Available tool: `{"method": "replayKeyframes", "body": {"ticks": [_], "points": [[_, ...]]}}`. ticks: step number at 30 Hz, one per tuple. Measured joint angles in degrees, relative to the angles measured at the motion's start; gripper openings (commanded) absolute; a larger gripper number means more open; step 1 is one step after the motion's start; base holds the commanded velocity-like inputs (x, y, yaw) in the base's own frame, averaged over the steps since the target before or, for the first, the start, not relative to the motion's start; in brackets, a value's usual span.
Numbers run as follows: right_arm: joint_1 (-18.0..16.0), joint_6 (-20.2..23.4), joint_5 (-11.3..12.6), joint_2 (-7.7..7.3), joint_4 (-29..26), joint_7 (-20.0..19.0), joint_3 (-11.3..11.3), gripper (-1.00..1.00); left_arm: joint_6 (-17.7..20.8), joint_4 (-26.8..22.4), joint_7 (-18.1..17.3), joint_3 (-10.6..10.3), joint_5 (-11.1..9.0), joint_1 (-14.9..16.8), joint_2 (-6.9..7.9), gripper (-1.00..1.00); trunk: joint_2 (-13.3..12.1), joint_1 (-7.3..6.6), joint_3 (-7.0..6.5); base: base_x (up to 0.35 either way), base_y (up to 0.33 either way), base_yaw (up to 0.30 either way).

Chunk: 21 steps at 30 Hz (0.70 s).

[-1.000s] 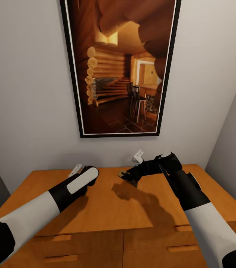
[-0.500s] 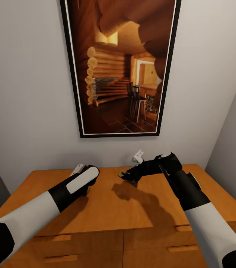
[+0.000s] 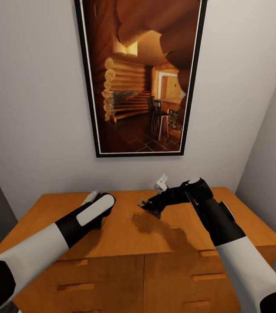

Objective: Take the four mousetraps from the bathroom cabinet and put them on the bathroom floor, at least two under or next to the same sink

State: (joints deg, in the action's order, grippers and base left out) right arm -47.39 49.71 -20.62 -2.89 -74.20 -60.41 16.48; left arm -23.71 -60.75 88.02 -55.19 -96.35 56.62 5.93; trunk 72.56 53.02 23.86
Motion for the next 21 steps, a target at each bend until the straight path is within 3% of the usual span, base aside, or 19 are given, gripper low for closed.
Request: {"method": "replayKeyframes", "body": {"ticks": [3,11,21], "points": [[0.00,0.01,0.01,0.00,0.00,0.00,0.00,-1.00,0.08,-1.45,0.07,-0.01,-2.13,0.01,0.33,-1.00,0.00,0.00,0.00,-0.332,0.000,0.000],[0.00,0.00,-0.05,0.00,0.00,0.00,0.00,-1.00,-0.06,-2.70,0.18,-0.02,-2.26,-0.03,1.43,-1.00,-0.01,0.01,0.01,-0.335,0.000,0.000],[0.00,-0.05,0.02,0.00,0.00,0.00,0.00,-1.00,-0.06,-2.74,0.14,-0.07,-2.26,-0.03,1.30,-1.00,-0.01,0.01,0.02,-0.336,0.000,0.000]]}}
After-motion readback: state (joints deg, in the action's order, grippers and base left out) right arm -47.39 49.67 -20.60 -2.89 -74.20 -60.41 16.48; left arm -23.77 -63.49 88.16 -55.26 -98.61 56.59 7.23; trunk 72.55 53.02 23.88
